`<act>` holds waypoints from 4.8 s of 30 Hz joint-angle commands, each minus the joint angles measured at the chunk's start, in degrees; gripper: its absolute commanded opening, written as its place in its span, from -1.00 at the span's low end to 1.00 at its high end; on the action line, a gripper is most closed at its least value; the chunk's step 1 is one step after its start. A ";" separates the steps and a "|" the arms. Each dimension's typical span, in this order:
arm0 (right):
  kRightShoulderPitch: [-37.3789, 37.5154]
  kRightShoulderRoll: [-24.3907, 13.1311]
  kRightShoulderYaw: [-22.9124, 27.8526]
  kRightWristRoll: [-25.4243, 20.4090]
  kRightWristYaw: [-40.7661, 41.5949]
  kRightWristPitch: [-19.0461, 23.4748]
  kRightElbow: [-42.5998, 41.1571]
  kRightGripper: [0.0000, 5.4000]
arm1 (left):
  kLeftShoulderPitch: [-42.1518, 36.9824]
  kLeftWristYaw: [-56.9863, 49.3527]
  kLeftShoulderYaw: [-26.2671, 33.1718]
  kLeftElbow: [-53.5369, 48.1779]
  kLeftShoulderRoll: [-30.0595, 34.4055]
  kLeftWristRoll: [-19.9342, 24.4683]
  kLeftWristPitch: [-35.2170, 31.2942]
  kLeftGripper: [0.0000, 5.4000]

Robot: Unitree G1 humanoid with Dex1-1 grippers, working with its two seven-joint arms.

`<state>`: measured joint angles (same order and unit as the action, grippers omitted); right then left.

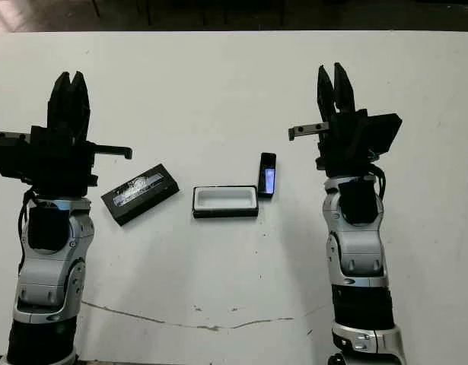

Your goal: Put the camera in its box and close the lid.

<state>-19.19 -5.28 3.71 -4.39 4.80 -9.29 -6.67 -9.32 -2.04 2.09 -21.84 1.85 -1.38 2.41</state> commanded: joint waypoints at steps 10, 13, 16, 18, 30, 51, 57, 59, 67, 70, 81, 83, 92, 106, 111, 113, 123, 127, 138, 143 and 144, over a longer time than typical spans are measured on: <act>0.59 -3.70 -0.08 0.63 3.00 2.44 2.66 -1.00 | 1.39 0.86 0.10 0.02 0.70 -0.62 -0.98 -1.00; 0.29 -7.23 0.12 0.68 5.73 6.35 1.79 -1.00 | 1.63 0.97 0.31 -0.13 0.87 -0.66 -0.35 -1.00; -0.64 -11.62 0.49 0.50 8.57 14.12 -1.11 -1.00 | 1.76 1.19 0.29 -0.11 0.84 -0.40 0.09 -1.00; -2.36 -15.11 0.60 0.92 10.82 18.49 -2.28 -1.00 | 1.72 1.25 0.11 -0.26 0.55 -0.07 -0.44 -1.00; -19.19 -30.63 -8.18 4.40 32.40 22.26 8.14 -1.00 | 2.44 1.18 -0.89 -1.07 0.30 -0.49 -0.92 -1.00; -34.62 -26.46 -29.00 16.41 57.31 21.63 19.21 -1.00 | 3.58 0.67 -0.97 -1.08 -0.36 -0.32 0.47 -1.00; -34.24 -24.22 -30.62 17.51 58.15 19.77 21.57 -1.00 | 3.88 0.25 -1.09 -1.39 -0.60 -0.83 0.27 -1.00; -34.09 -23.65 -31.21 18.23 58.11 19.00 22.41 -1.00 | 4.00 0.30 -1.14 -1.56 -0.58 -0.78 0.12 -1.00; -32.41 -21.96 -33.06 19.83 59.42 22.25 22.73 -1.00 | 4.29 0.41 -1.45 -1.80 -0.61 -0.88 0.05 -1.00; -31.53 -22.06 -33.83 20.81 59.54 23.08 21.90 -1.00 | 4.30 0.33 -1.56 -1.84 -0.73 -0.92 0.28 -1.00; -28.52 -22.58 -33.67 20.53 60.70 22.64 21.26 -1.00 | 3.92 0.25 -1.96 -1.78 -0.76 -1.16 0.15 -1.00; -28.14 -22.67 -33.82 20.50 61.01 21.94 21.43 -1.00 | 3.92 0.09 -1.99 -1.81 -0.75 -1.42 0.18 -1.00; -26.16 -23.38 -34.20 20.87 62.53 21.40 20.24 -1.00 | 4.00 -0.06 -1.81 -2.27 -0.98 -1.15 -0.17 -1.00; -23.95 -26.48 -34.46 21.62 64.97 24.47 16.17 -1.00 | 3.62 0.28 -1.44 -2.39 -0.60 -1.02 0.04 -1.00; -23.68 -28.32 -33.72 20.79 65.45 21.25 16.16 -1.00 | 3.47 0.43 -1.42 -2.28 -0.68 -0.86 -0.07 -1.00; -23.80 -29.01 -33.55 20.85 65.81 20.84 16.06 -1.00 | 3.43 0.44 -1.46 -2.24 -0.73 -0.86 -0.11 -1.00; -23.26 -31.46 -32.89 21.37 66.33 18.55 15.87 -1.00 | 3.10 0.38 -1.55 -1.94 -0.76 -0.97 -0.22 -1.00; -22.84 -32.24 -32.88 21.53 66.56 17.71 15.05 -1.00 | 2.74 0.52 -1.45 -1.77 -0.68 -0.78 -0.28 -1.00; -21.09 -33.78 -32.21 20.40 67.98 14.83 15.02 -1.00 | 2.59 0.79 -1.21 -1.88 -0.61 -0.53 -0.66 -1.00; -19.57 -34.08 -29.59 17.20 68.72 18.10 11.50 -1.00 | 3.23 0.74 -1.35 -2.27 -0.94 -0.48 -0.50 -1.00; -19.13 -34.02 -28.11 15.49 68.64 18.59 10.07 -1.00 | 3.34 0.71 -1.36 -2.23 -0.93 -0.56 -0.31 -1.00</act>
<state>-39.63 -38.51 -25.83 12.76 72.97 8.17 4.97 -7.07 -1.41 0.75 -24.23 0.94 -2.11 2.59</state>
